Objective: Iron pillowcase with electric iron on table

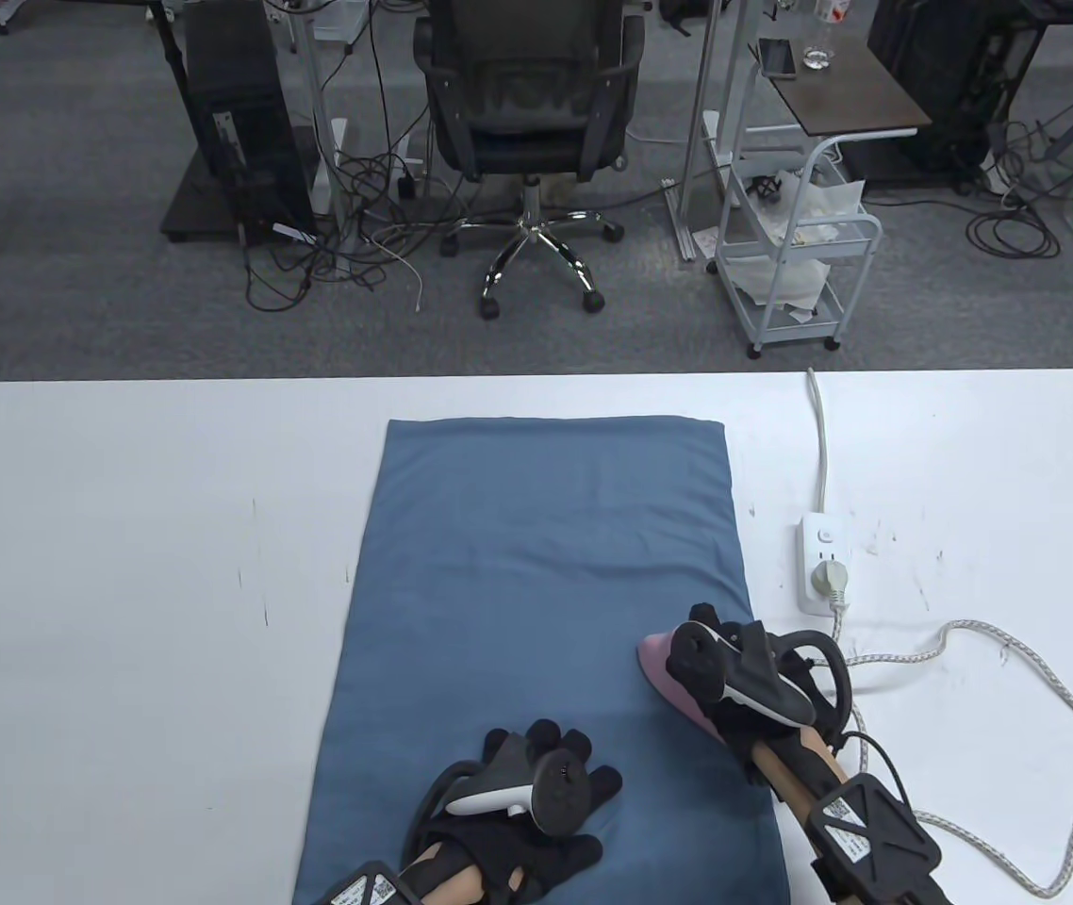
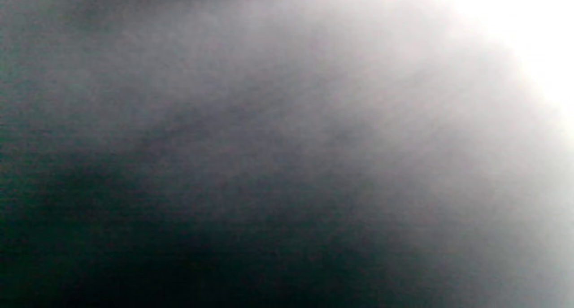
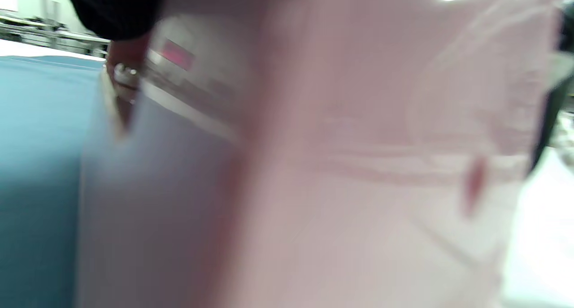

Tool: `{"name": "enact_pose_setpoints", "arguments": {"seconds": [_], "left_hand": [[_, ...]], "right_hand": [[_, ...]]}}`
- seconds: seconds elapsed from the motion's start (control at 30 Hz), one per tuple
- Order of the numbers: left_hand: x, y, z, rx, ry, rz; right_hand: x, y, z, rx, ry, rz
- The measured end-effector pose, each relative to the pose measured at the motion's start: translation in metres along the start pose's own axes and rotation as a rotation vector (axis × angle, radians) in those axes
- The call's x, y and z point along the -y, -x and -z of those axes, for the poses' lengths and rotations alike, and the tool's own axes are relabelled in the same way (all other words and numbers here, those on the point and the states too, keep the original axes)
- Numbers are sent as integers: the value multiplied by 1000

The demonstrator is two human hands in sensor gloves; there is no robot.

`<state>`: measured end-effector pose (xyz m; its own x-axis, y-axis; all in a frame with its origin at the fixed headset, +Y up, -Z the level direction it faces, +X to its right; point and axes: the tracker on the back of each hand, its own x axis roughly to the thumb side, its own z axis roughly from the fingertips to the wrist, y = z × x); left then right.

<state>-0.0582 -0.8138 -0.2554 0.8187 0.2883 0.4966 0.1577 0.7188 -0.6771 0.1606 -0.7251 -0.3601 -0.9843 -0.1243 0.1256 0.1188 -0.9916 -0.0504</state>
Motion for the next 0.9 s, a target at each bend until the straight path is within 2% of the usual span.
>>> {"name": "enact_pose_setpoints", "arguments": {"seconds": [0.2,0.37,0.5,0.77,0.9], "left_hand": [[0,0,0,0,0,0],[0,0,0,0,0,-1],[0,0,0,1,0,0],[0,-1,0,1,0,-1],[0,-1,0,1,0,-1]], "right_hand": [[-5,24,41,-171,-6,-13],[-6,33,45,-231,6,62],[4,38,25,-224,24,233],[60,33,-49,-94,204,432],[78,37,-74,-64,260,493]]}}
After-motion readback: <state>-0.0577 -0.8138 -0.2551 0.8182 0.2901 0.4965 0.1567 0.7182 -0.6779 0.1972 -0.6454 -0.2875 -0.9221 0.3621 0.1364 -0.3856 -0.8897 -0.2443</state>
